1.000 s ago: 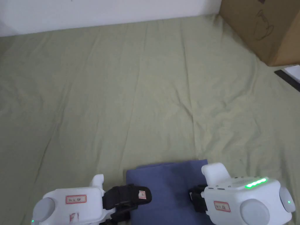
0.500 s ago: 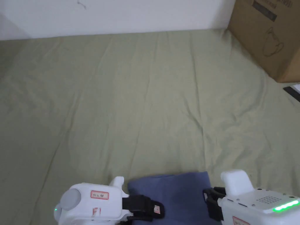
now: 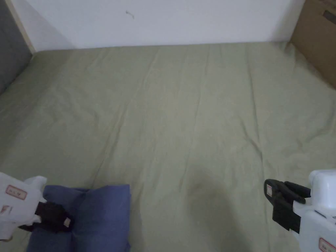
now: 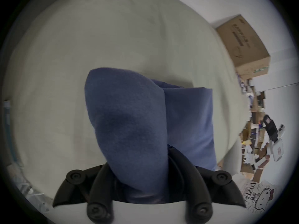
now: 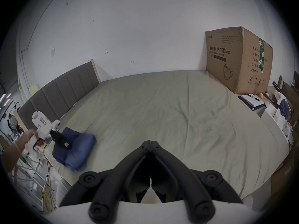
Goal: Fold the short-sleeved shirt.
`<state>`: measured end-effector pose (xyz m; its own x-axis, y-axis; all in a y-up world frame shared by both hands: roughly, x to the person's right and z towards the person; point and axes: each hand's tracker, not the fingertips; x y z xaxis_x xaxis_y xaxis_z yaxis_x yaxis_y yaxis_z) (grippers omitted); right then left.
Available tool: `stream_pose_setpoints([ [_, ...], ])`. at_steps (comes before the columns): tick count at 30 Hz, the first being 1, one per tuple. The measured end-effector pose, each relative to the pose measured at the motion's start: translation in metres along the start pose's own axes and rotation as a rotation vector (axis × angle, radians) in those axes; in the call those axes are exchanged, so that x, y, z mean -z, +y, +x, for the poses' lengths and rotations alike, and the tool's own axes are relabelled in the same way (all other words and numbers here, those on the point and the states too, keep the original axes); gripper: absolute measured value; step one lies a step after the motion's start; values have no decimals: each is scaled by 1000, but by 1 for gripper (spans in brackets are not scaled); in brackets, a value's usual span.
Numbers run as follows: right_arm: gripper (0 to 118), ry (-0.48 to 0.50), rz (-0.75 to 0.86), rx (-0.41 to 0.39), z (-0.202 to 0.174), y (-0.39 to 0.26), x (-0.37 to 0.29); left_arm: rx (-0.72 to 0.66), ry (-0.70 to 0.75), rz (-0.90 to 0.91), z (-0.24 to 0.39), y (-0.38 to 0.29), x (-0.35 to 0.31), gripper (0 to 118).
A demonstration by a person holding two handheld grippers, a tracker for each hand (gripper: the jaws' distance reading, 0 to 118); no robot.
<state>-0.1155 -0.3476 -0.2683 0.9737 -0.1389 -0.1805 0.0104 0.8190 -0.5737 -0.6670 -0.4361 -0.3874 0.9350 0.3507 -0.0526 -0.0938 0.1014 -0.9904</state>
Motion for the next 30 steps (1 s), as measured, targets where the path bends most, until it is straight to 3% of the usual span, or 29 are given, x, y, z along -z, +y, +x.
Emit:
stream_pose_setpoints([
  [5, 0, -8, -64, -33, -2, -9, 9, 66, 274, 13, -30, 3, -36, 23],
  [10, 0, 6, -107, 45, 8, -17, 13, 32, 480, 31, -52, 7, -48, 23],
  [11, 0, 6, -109, 41, 8, -18, 13, 38, 501, 38, -54, 6, -48, 35],
  [12, 0, -2, -113, 30, 7, -18, 14, 42, 514, 34, -53, 4, -48, 55],
  [14, 0, -2, -118, 14, 7, -17, 14, 49, 591, 59, -50, 0, -46, 108],
  [15, 0, 0, -118, 14, 8, -16, 14, 41, 614, 89, -45, -3, -50, 113],
  [19, 0, 20, -112, 26, 9, -12, 16, -11, 583, 263, -18, -13, -71, 112],
  [21, 0, 28, -112, 27, 9, -12, 17, -37, 541, 332, 5, -21, -82, 108],
  [22, 0, 32, -111, 29, 9, -12, 17, -28, 528, 373, 14, -23, -86, 96],
  [24, 0, 46, -104, 33, 10, -10, 16, 1, 506, 500, 48, -37, -96, 28],
  [25, 0, 48, -98, 32, 10, -9, 14, 6, 521, 586, 68, -45, -97, 3],
  [27, 0, 47, -85, 24, 10, -4, 12, 27, 598, 682, 103, -59, -97, 1],
  [30, 0, 52, -48, 16, 11, 8, 6, 91, 479, 780, 153, -74, -99, 0],
])
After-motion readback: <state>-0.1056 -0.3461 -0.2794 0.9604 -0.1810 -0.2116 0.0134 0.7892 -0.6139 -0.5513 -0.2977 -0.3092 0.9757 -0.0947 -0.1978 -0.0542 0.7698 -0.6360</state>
